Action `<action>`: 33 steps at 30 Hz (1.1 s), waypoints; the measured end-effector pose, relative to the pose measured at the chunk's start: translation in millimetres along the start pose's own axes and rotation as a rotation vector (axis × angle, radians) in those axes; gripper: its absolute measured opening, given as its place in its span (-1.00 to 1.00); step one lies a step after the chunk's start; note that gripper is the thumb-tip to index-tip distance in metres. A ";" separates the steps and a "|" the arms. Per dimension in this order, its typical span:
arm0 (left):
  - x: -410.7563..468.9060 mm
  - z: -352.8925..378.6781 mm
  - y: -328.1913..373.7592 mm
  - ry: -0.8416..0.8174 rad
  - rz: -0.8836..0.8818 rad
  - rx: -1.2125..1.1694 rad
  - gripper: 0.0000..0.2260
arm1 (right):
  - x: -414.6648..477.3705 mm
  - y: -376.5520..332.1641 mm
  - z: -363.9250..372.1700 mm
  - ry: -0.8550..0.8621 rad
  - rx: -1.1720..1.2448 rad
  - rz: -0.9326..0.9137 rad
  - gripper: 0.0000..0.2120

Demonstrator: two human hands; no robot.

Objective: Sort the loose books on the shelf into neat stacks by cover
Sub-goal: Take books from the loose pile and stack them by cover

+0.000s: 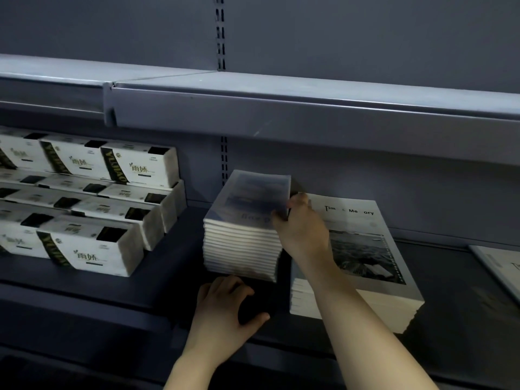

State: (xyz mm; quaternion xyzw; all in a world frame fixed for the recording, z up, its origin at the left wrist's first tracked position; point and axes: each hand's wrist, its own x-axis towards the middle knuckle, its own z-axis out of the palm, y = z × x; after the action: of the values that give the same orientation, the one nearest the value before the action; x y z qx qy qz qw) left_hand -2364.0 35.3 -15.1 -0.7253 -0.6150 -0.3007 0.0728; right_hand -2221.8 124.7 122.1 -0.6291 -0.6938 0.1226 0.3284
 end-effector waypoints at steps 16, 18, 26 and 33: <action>-7.8 -16.2 35.1 -0.079 0.022 -0.003 -0.76 | 8.6 13.2 -13.0 -0.081 -0.052 -0.009 -0.60; -9.6 -18.9 46.3 -0.099 0.018 -0.021 -0.77 | 1.6 24.0 -23.6 -0.013 -0.005 -0.030 -0.65; -22.4 -6.1 113.5 -0.206 0.052 -0.061 -0.79 | -27.7 96.2 -82.8 0.135 0.135 -0.089 -0.89; -16.2 16.3 191.7 -0.250 0.096 -0.092 -0.78 | -44.9 186.8 -134.5 0.007 0.074 0.032 -0.87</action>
State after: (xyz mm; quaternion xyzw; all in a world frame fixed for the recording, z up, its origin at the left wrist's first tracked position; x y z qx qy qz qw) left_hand -2179.9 -15.4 13.9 -0.7883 -0.5695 -0.2319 -0.0233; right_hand -1992.0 82.5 101.0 -0.6280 -0.6776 0.1510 0.3518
